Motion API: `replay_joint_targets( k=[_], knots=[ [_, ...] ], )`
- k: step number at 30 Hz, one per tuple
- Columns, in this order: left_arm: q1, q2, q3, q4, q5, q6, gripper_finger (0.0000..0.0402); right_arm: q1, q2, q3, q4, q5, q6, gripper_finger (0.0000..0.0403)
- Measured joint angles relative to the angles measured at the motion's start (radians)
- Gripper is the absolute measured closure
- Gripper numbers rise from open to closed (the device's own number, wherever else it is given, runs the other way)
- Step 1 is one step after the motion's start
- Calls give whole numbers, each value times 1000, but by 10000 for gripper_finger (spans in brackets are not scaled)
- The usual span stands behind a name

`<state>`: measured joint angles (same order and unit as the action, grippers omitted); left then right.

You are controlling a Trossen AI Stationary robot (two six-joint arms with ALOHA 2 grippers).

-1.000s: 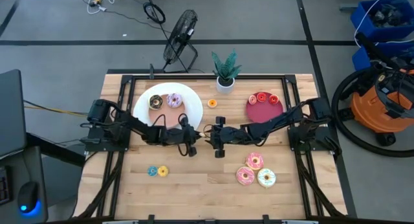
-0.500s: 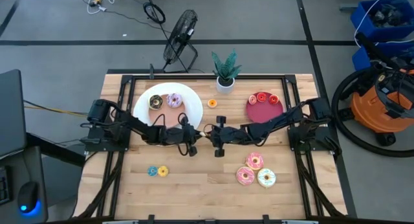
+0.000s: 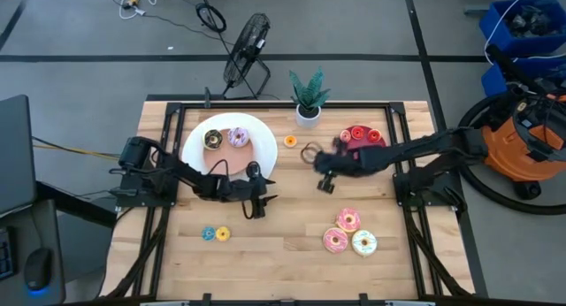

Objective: Pick & Place donuts
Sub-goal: Put the small brown donut on the red plate

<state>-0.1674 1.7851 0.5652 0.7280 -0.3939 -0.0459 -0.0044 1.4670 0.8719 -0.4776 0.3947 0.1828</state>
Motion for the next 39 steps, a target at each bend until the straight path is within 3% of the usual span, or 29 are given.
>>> replay_joint_targets(
  k=[7,13,19,28,34,39],
  knots=[
    [-40,0,0,1,-56,40,182,-241,-203,-185,-65,-145,70,393],
    [-39,0,0,13,-57,43,192,-422,-205,-190,-106,-320,-217,393],
    [-39,0,0,33,-57,46,198,-453,-128,-121,-165,-226,-541,393],
    [-39,0,0,38,-56,58,198,-442,-2,-28,-305,-176,-1031,393],
    [-39,0,0,39,-56,58,198,-418,49,-7,-288,-148,-1268,393],
    [-38,0,0,44,-56,58,198,-417,79,-7,-278,-88,-1359,392]
  ],
)
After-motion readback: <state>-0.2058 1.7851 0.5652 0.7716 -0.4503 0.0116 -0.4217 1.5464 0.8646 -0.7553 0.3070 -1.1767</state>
